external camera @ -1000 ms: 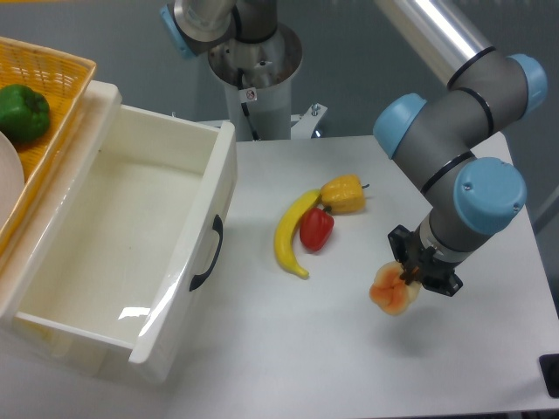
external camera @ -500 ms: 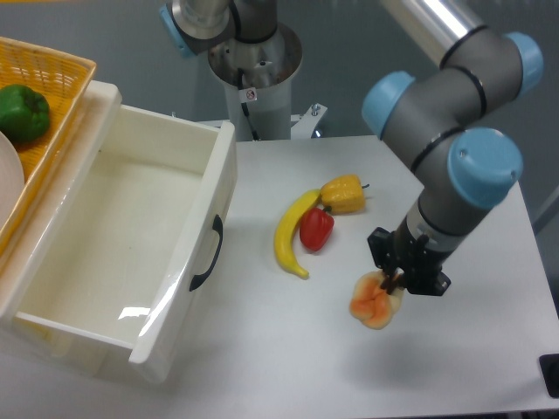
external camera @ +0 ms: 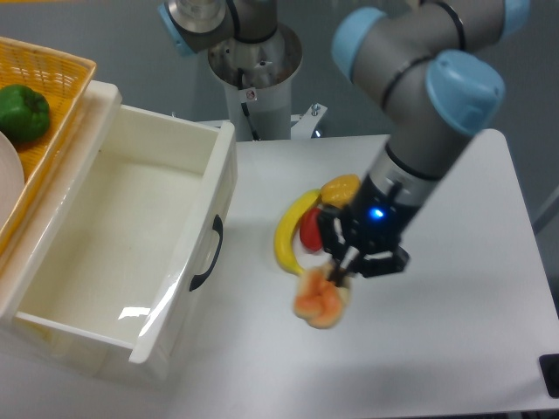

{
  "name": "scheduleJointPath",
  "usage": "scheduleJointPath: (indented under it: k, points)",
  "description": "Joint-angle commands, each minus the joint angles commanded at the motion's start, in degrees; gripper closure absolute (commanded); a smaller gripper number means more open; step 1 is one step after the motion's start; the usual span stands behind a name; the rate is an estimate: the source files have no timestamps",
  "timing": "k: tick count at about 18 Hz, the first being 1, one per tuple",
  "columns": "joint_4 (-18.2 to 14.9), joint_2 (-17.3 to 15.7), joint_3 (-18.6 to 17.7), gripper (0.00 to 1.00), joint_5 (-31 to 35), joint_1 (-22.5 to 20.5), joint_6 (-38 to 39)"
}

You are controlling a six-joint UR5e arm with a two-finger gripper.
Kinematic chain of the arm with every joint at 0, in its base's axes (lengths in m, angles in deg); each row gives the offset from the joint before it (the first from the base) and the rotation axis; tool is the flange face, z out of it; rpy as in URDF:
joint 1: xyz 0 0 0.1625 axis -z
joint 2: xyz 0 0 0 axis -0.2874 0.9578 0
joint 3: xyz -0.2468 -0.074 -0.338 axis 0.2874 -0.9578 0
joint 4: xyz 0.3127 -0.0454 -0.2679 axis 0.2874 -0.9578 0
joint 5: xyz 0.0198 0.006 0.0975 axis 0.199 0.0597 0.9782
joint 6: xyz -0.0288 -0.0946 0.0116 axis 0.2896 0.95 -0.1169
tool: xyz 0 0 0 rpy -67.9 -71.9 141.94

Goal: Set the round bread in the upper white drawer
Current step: 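Carry the held bread bun over the banana into the open white drawer, then lower the bread bun into the drawer and open the gripper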

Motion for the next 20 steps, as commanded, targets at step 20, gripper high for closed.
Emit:
scheduleJointPath:
  k: [20]
  points:
    - [6.2,-11.1,-14.6,0.86,-0.7,14.9,11.3]
